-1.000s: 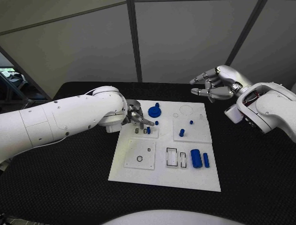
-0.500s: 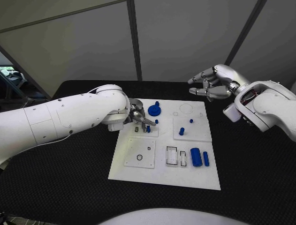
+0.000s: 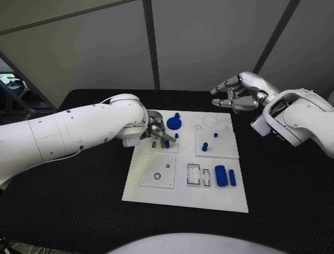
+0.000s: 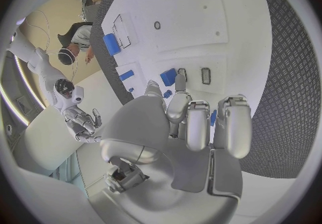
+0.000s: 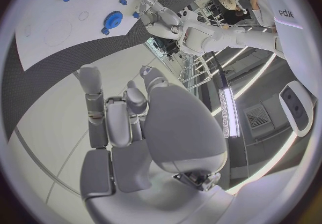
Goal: Assemble the parts on the task board
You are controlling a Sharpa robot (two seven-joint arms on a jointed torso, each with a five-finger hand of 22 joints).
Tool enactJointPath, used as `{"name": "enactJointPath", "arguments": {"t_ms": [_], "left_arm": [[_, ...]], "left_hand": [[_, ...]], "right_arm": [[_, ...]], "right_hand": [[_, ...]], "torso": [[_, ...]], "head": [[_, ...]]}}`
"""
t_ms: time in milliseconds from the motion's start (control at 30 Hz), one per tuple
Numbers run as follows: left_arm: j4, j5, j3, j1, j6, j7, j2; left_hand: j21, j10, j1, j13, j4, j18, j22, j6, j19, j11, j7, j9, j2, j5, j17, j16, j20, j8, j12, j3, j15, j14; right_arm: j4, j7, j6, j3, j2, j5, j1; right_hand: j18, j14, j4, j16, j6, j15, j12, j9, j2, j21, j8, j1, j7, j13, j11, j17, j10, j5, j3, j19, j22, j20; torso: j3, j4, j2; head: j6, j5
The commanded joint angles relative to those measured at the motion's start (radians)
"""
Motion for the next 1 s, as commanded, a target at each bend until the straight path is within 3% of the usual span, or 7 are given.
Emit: {"name": "enactJointPath", "arguments": {"t_ms": [33, 400, 633, 867, 1000], "left_arm": [[0.000, -0.007, 0.000, 0.002, 0.024, -0.006, 0.003], [-0.001, -0.008, 0.000, 0.002, 0.038, -0.006, 0.005], [0.000, -0.009, 0.000, 0.002, 0.034, -0.004, 0.007], [0.000, -0.009, 0.000, 0.002, 0.021, 0.004, 0.008], [-0.001, 0.000, 0.000, 0.002, 0.018, 0.010, 0.006]], "left_hand": [[-0.003, -0.008, 0.015, 0.001, -0.001, 0.010, 0.033, -0.005, -0.001, -0.001, -0.001, 0.003, -0.001, 0.004, 0.184, 0.003, 0.003, 0.004, -0.005, 0.009, -0.005, 0.081], [-0.005, -0.009, 0.039, 0.000, -0.003, 0.010, 0.031, -0.007, -0.003, -0.002, -0.001, 0.014, 0.003, 0.005, 0.184, 0.003, 0.003, 0.010, -0.006, 0.025, -0.005, 0.081], [-0.006, -0.010, 0.087, 0.001, -0.012, 0.011, 0.032, -0.013, -0.005, -0.004, -0.004, 0.028, 0.019, 0.007, 0.184, 0.003, 0.002, 0.015, -0.008, 0.066, -0.007, 0.081], [-0.007, -0.013, 0.173, 0.000, -0.039, 0.011, 0.034, -0.026, -0.005, -0.011, -0.012, 0.040, 0.046, 0.011, 0.184, 0.003, -0.003, 0.012, -0.013, 0.156, -0.013, 0.081], [-0.007, -0.016, 0.219, 0.000, -0.050, 0.011, 0.036, -0.036, -0.005, -0.014, -0.014, 0.046, 0.042, 0.014, 0.184, 0.003, -0.007, 0.006, -0.017, 0.232, -0.016, 0.080]], "right_arm": [[-0.002, -0.011, 0.011, 0.001, 0.003, -0.033, 0.002], [-0.005, -0.020, 0.024, 0.000, 0.006, -0.043, 0.002], [-0.005, -0.020, 0.032, 0.000, 0.008, -0.045, 0.002], [-0.008, -0.020, 0.040, 0.000, 0.010, -0.046, 0.002], [-0.010, -0.021, 0.043, 0.000, 0.010, -0.046, 0.002]], "right_hand": [[0.020, 0.039, 0.005, -0.003, 0.007, -0.006, -0.007, -0.002, -0.008, -0.005, 0.004, -0.002, 0.001, -0.001, -0.004, -0.001, -0.005, 0.007, 0.002, 0.002, -0.001, 0.000], [0.018, 0.041, 0.007, 0.003, 0.009, -0.007, 0.008, -0.001, -0.008, -0.001, 0.005, -0.003, 0.000, 0.012, -0.005, 0.009, 0.004, 0.010, 0.005, 0.007, 0.008, -0.001], [0.018, 0.041, 0.008, 0.002, 0.009, -0.007, 0.010, -0.001, -0.007, -0.002, 0.005, -0.003, 0.000, 0.013, -0.005, 0.009, 0.006, 0.012, 0.007, 0.007, 0.006, -0.001], [0.019, 0.041, 0.008, 0.000, 0.010, -0.007, 0.009, -0.001, -0.007, -0.004, 0.006, -0.002, 0.000, 0.012, -0.005, 0.006, 0.005, 0.016, 0.011, 0.007, 0.004, -0.001], [0.019, 0.041, 0.008, 0.000, 0.010, -0.008, 0.009, -0.001, -0.007, -0.004, 0.006, -0.001, 0.000, 0.012, -0.006, 0.006, 0.005, 0.018, 0.013, 0.007, 0.004, -0.001]], "torso": [[-0.0003, 0.0003, 0.000], [0.0002, 0.0001, 0.000], [0.0004, -0.0001, 0.000], [-0.0001, 0.0010, 0.000], [0.0003, 0.0009, 0.000]], "head": [[-0.002, -0.002], [-0.003, -0.003], [-0.008, -0.005], [-0.012, -0.006], [-0.015, -0.006]]}}
